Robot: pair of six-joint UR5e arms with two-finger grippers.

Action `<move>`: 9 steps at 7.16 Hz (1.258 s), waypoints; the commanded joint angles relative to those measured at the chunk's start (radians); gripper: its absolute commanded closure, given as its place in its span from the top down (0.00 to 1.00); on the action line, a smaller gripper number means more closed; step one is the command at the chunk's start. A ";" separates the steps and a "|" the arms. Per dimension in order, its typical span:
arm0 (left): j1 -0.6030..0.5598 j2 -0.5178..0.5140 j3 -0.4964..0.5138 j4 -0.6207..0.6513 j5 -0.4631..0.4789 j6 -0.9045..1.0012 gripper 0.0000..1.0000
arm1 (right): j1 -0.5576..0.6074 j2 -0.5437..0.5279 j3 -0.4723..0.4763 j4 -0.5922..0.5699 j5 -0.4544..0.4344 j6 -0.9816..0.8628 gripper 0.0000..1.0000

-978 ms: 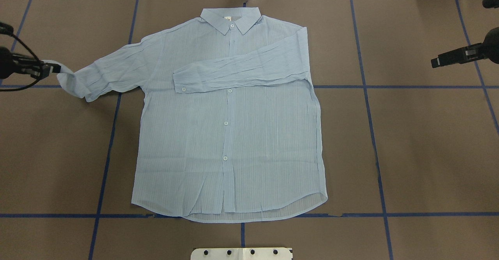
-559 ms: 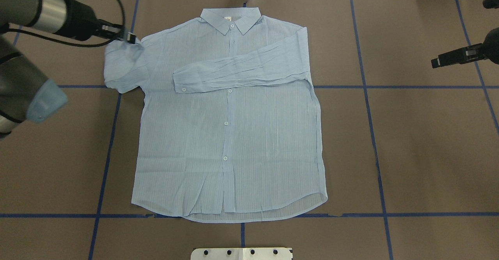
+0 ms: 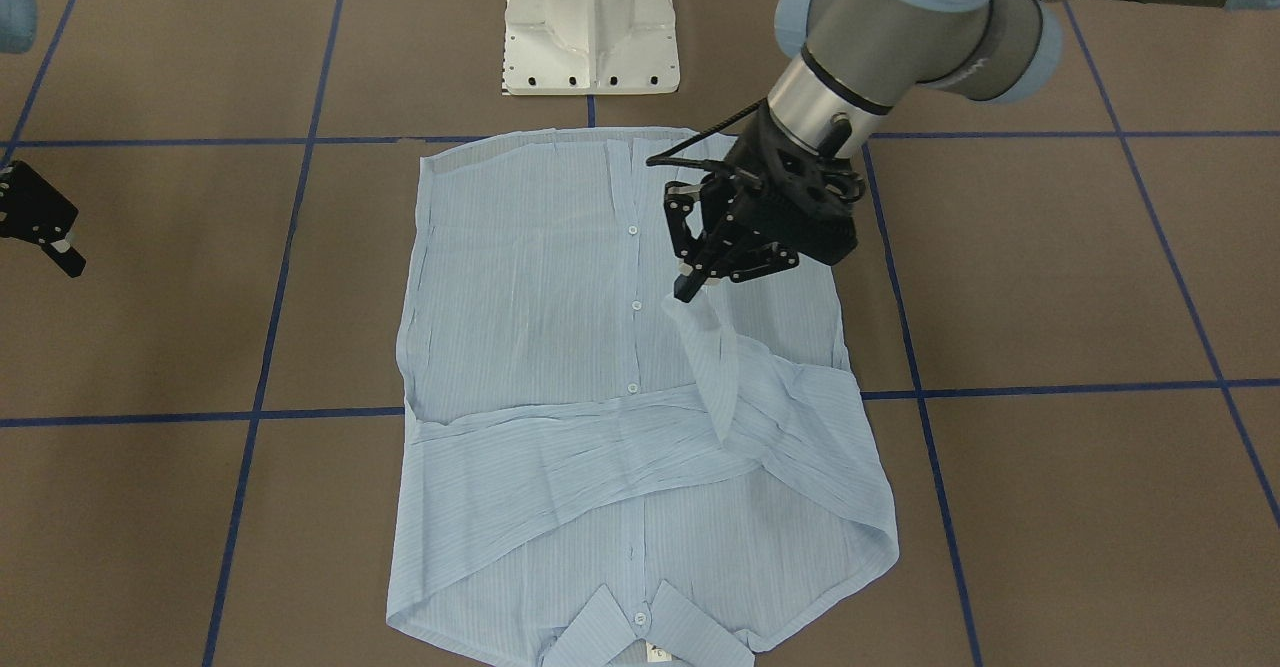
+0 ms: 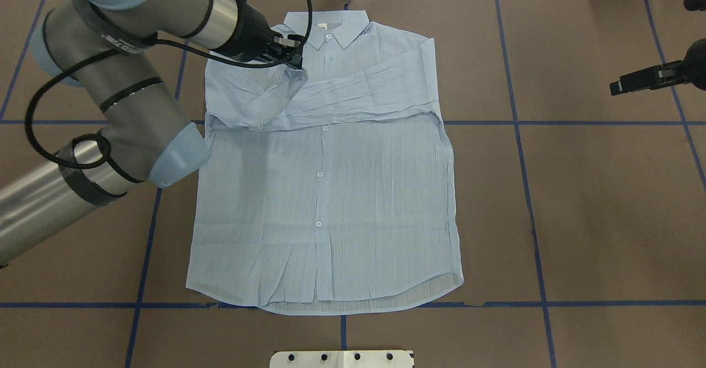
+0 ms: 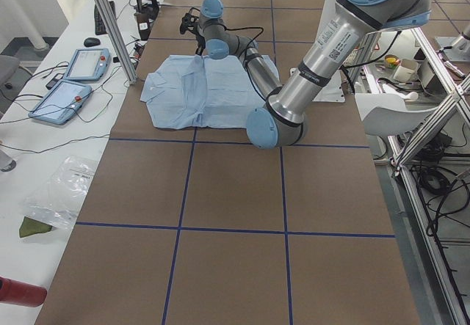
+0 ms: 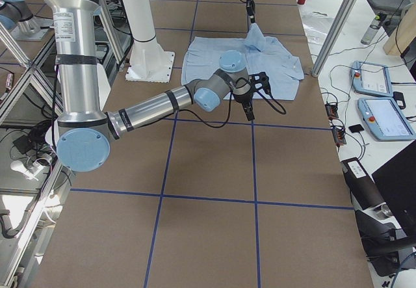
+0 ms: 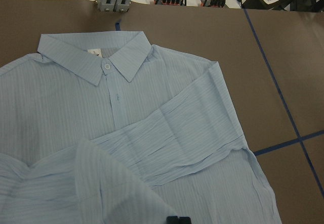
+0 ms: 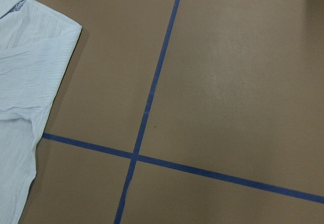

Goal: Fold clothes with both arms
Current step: 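Carry the held sleeve with the left gripper across the shirt toward the collar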

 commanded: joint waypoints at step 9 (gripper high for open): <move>0.183 -0.033 0.125 -0.034 0.237 0.025 1.00 | -0.116 0.051 0.017 0.059 -0.035 0.301 1.00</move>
